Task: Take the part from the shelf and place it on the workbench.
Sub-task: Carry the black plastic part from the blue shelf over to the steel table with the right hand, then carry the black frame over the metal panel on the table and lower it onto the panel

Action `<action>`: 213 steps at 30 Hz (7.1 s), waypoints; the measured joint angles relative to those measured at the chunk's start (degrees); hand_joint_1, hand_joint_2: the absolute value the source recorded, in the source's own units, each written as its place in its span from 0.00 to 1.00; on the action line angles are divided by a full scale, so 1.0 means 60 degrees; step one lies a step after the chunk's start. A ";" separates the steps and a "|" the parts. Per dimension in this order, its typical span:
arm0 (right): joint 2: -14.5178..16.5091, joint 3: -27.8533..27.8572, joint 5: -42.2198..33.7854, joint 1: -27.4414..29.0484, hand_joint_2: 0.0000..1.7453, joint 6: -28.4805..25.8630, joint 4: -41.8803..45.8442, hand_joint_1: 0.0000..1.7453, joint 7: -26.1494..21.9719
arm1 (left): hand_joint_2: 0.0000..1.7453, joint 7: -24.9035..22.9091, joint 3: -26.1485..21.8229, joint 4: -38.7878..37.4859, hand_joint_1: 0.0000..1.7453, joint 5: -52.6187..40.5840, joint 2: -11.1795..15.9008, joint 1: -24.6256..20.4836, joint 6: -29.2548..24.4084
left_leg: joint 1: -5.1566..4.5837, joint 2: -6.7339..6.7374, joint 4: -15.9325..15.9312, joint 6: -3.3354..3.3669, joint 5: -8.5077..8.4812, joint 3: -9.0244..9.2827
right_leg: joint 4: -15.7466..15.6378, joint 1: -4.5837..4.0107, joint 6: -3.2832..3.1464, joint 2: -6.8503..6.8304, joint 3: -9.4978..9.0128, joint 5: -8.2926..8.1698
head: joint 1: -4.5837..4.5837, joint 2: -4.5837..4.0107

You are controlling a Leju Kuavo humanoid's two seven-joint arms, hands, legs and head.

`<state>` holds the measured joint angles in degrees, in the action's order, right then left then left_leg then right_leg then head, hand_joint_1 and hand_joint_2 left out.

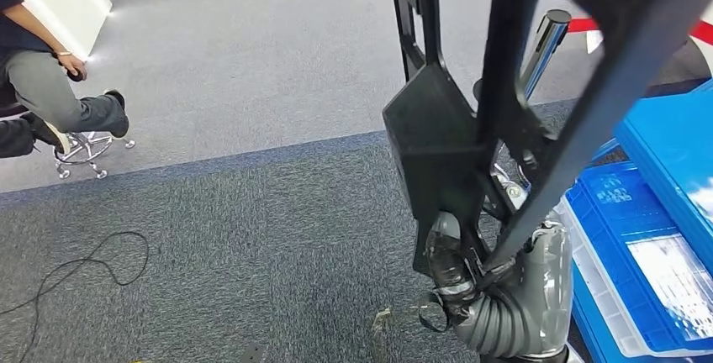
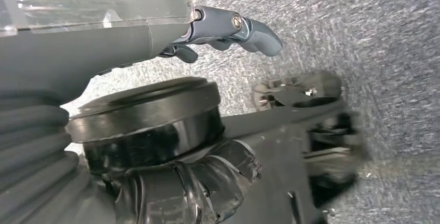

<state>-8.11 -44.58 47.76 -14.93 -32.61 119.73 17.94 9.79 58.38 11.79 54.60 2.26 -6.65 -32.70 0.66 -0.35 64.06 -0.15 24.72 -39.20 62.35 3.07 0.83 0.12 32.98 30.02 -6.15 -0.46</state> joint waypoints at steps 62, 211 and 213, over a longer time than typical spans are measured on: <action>-0.0402 0.0104 -0.3706 0.0754 1.00 -0.0582 -0.1455 1.00 -0.2061 | 1.00 -0.0527 0.0240 0.0006 0.00 -0.0257 -0.0046 -0.0198 0.0097 | -0.0163 0.0409 -0.0112 0.0116 0.0063 0.0092 | -0.0305 -0.0236 -0.0170 -0.0740 -0.0216 -0.0068 | 0.0034 0.0000; 0.0653 -0.1484 -0.5488 -0.1189 1.00 0.0772 -0.3332 1.00 -0.4287 | 1.00 -0.3252 0.0419 -0.0008 0.00 -0.0089 -0.0425 -0.2996 -0.0579 | -0.0131 -0.0100 0.1284 0.0137 0.1300 -0.0057 | -0.0722 -0.0430 -0.0335 -0.0012 0.0365 -0.0966 | 0.0308 0.0000; 0.0652 -0.1484 -0.5456 -0.1180 1.00 0.0768 -0.3340 1.00 -0.4280 | 1.00 -0.3238 0.0422 -0.0008 0.00 -0.0102 -0.0428 -0.2958 -0.0565 | -0.0058 -0.0047 0.1666 0.0051 0.1407 -0.0529 | -0.0719 -0.0426 -0.0321 -0.0091 0.0220 -0.0823 | 0.0301 0.0000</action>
<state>-4.20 -53.48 15.03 -22.01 -28.00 99.68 -7.74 -9.63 60.91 11.74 53.99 -0.31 -24.40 -36.09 0.31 -0.63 74.06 0.16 33.16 -42.38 58.03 0.51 -1.09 -0.43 34.30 25.09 -4.34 -0.46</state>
